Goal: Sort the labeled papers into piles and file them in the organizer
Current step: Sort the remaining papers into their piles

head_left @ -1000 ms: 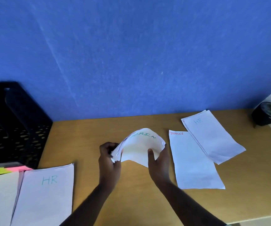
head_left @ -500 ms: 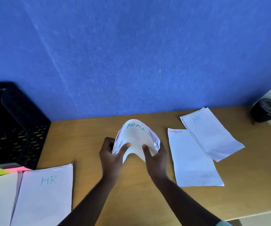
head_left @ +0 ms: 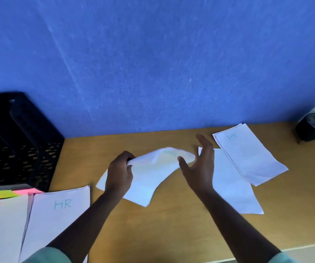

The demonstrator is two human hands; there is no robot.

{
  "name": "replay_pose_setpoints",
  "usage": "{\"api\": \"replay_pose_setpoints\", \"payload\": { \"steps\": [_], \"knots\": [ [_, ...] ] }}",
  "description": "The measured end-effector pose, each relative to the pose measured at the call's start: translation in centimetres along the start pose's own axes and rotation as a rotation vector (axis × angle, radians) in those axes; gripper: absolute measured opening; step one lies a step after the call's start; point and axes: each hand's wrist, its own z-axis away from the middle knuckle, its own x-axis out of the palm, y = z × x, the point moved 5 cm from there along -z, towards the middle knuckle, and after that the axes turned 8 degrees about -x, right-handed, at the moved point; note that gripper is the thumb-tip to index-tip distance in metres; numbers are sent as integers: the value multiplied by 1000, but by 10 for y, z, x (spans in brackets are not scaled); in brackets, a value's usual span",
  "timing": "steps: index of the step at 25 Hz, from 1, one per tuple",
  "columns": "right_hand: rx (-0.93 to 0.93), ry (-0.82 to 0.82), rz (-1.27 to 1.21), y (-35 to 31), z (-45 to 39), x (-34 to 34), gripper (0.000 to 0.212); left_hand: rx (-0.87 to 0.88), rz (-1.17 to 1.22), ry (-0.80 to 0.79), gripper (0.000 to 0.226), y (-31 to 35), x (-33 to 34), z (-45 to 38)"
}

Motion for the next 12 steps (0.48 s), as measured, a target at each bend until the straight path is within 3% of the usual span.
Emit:
{"api": "replay_pose_setpoints", "payload": {
  "steps": [2, 4, 6, 9, 11, 12],
  "knots": [
    [-207, -222, 81, -17, -19, 1, 70, 97, -63, -81, 36, 12, 1, -2],
    [-183, -428, 43, -18, -24, 12, 41, 159, -85, -83, 31, 24, 4, 3],
    [-48, -404, -52, -2, -21, 14, 19, 156, -73, 79, 28, 21, 0, 15],
    [268, -275, -198, 44, 0, 6, 17, -129, 98, 425, 72, -17, -18, 38],
    [418, -236, -289, 64, 19, 4, 18, -347, 335, 422, 83, -44, -17, 50],
    [438, -221, -303, 67, 28, 5, 18, -405, 469, 318, 72, -51, -10, 49]
  ]
}}
